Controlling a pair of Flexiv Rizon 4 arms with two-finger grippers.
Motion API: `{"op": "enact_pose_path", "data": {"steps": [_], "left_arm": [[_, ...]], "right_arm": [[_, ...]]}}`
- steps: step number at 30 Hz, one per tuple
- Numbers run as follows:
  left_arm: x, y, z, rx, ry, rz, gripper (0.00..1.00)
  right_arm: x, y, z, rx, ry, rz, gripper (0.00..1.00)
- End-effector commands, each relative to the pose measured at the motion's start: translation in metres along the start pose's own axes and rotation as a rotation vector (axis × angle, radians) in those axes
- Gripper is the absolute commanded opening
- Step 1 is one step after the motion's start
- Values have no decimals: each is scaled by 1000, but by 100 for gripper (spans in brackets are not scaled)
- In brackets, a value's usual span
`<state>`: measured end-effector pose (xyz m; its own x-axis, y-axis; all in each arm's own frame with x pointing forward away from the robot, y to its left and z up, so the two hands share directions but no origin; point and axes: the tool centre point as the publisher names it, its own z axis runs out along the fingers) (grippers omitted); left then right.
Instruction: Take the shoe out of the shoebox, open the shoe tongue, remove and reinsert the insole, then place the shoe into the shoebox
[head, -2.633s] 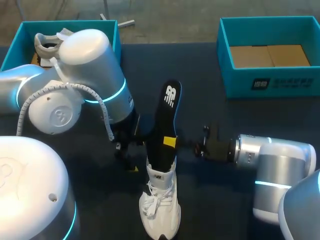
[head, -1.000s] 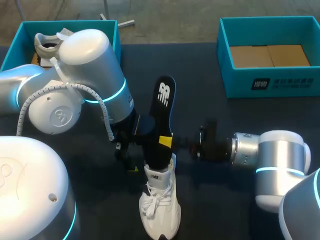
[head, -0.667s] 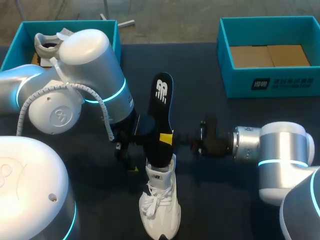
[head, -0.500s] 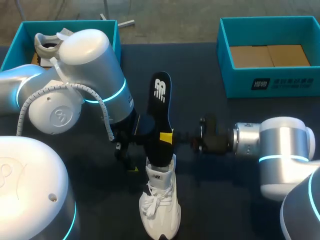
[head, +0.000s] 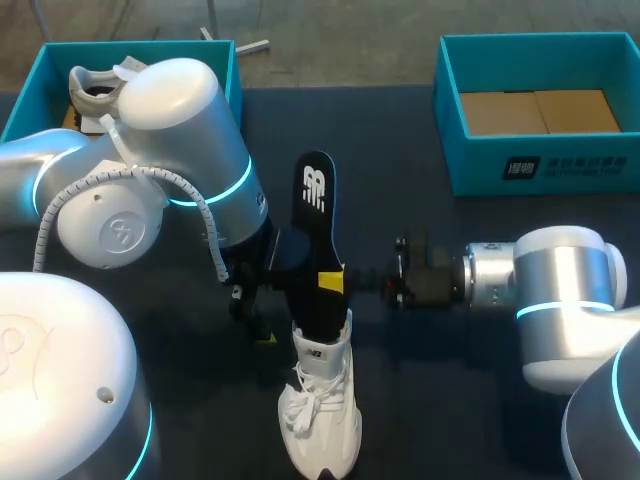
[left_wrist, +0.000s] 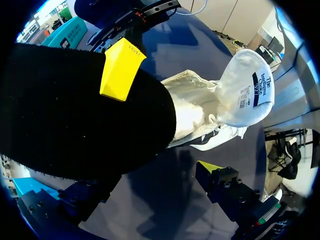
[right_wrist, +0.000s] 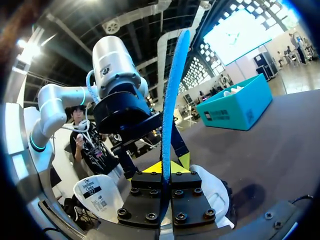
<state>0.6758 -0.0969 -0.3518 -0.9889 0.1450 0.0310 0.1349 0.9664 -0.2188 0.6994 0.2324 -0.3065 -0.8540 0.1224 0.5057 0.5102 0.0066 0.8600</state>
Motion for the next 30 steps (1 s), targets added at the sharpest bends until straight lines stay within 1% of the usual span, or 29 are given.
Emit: {"op": "enact_pose_path", "data": {"steps": [1, 9, 17, 30], "left_arm": [[0, -1, 1, -2, -1, -1, 100], [0, -1, 1, -2, -1, -1, 100], [0, -1, 1, -2, -1, -1, 100], [0, -1, 1, -2, -1, -1, 100]], "right_arm": [[3, -7, 2, -6, -8, 1, 0], [10, -21, 3, -21, -13, 10, 0], [15, -27, 2, -17, -11, 27, 0], [10, -39, 8, 24, 6, 110, 0]]}}
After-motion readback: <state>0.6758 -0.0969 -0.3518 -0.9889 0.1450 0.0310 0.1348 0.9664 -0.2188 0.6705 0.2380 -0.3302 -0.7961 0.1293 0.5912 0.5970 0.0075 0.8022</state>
